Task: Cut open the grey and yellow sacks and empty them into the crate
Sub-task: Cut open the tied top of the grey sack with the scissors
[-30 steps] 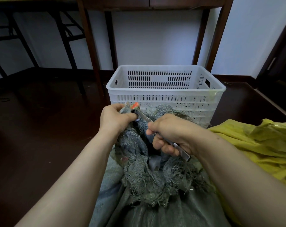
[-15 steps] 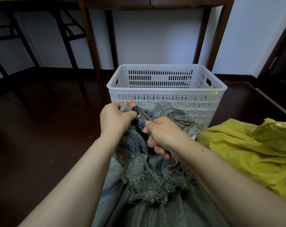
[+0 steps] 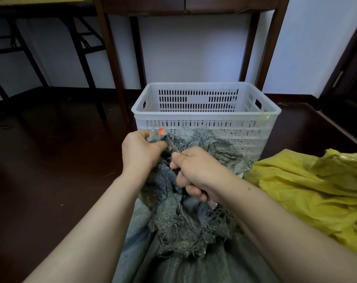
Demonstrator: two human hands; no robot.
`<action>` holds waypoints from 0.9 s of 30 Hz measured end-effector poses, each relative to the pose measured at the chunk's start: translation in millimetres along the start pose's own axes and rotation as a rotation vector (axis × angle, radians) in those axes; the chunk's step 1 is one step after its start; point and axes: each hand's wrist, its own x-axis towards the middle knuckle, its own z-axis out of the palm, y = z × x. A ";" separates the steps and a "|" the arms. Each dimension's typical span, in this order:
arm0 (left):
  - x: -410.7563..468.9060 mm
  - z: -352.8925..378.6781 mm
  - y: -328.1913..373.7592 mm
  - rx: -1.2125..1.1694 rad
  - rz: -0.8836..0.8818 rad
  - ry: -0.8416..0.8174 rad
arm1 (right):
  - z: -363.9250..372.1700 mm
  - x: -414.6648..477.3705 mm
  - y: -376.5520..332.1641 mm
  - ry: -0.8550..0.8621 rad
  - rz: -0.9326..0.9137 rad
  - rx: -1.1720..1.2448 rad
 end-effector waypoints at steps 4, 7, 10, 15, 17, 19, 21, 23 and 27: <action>-2.2 1.4 0.5 -0.039 0.026 -0.031 | -4.3 1.7 2.7 0.040 0.002 0.002; -2.2 3.0 2.3 -0.065 0.025 -0.049 | -8.3 3.3 6.7 0.100 -0.037 -0.068; -1.8 2.7 -0.8 -0.079 -0.002 -0.065 | -1.8 4.8 6.4 0.072 -0.062 -0.115; 6.2 -5.9 -4.9 -0.187 -0.113 0.039 | 1.7 6.5 2.6 0.015 -0.020 -0.059; 6.3 -6.7 -5.2 -0.173 -0.097 0.027 | 0.2 5.6 3.0 0.011 -0.007 -0.053; 3.9 -4.3 -5.0 -0.158 -0.077 0.003 | 1.9 6.2 3.9 0.020 -0.032 -0.082; 1.9 -0.5 -4.7 -0.153 -0.057 -0.021 | 4.1 8.8 5.2 0.037 -0.067 -0.135; 0.4 1.8 -3.9 -0.149 -0.051 -0.045 | 4.1 12.2 7.8 0.066 -0.102 -0.241; 3.2 -3.9 -2.6 -0.225 -0.120 -0.036 | -1.1 16.6 13.9 0.129 -0.169 -0.430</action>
